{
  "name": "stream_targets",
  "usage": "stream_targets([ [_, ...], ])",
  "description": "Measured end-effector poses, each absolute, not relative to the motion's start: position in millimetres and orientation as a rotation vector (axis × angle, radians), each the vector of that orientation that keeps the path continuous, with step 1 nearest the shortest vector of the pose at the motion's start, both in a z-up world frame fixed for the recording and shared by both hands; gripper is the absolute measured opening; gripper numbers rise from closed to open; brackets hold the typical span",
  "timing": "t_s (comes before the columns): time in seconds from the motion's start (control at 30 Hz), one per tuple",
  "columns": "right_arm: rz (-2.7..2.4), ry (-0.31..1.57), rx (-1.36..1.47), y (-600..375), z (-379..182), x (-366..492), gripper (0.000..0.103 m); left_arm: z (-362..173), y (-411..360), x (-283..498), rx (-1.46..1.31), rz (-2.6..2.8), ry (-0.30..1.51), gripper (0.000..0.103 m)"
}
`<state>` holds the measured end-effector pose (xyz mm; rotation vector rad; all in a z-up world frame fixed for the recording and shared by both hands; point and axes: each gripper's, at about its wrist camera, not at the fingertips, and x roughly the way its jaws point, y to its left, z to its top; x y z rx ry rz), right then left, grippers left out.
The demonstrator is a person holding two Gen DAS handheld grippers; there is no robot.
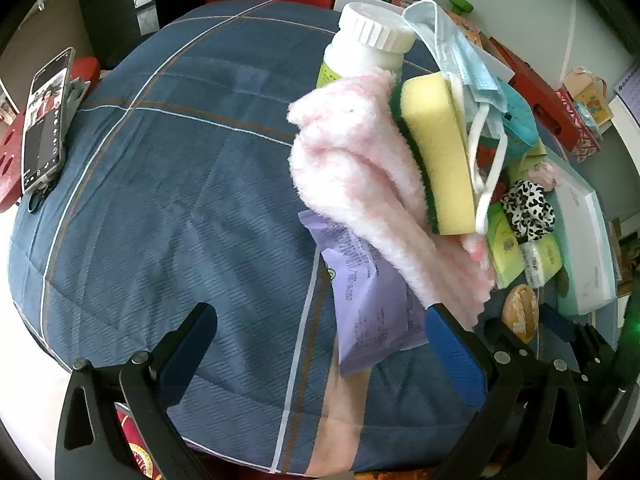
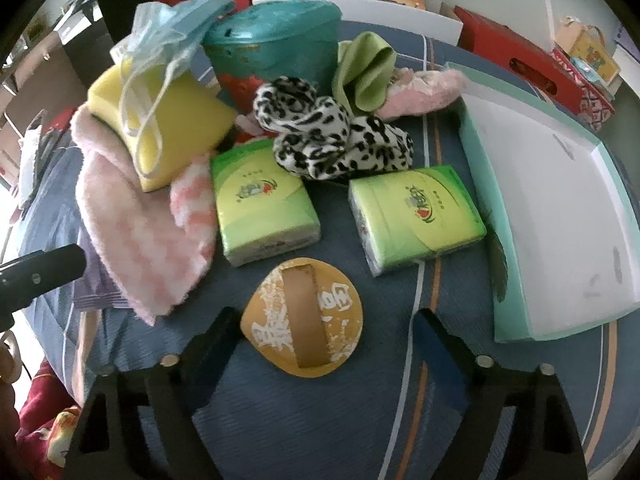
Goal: Organize soft objects
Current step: 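Close the right tool on the gold round powder puff while the left tool approaches the pile, then grasp the blue face mask on top of the pile with the left tool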
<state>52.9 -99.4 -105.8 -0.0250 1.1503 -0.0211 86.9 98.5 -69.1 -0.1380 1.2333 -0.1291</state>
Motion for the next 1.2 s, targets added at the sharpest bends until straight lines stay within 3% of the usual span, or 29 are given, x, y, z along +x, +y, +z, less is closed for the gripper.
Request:
stream_targets([
  [0.27, 0.014, 1.120, 0.010, -90.0, -93.6, 42.7, 0.059, -69.2, 101.1, 86.0, -0.129, -0.112, 1.232, 0.103],
  [0.4, 0.029, 1.120, 0.020, -88.6, -91.5, 39.5, 0.055, -69.1, 100.2, 85.5, -0.121, -0.107, 1.235, 0.103],
  [0.83, 0.001, 1.044, 0.087, -115.6, -55.3, 31.1, 0.055, -65.0, 107.9, 86.6, -0.133, -0.103, 1.223, 0.103],
  [1.2, -0.056, 0.911, 0.082, -127.7, 2.4, 38.3, 0.055, -17.6, 89.8, 120.5, -0.106, -0.089, 1.131, 0.103],
])
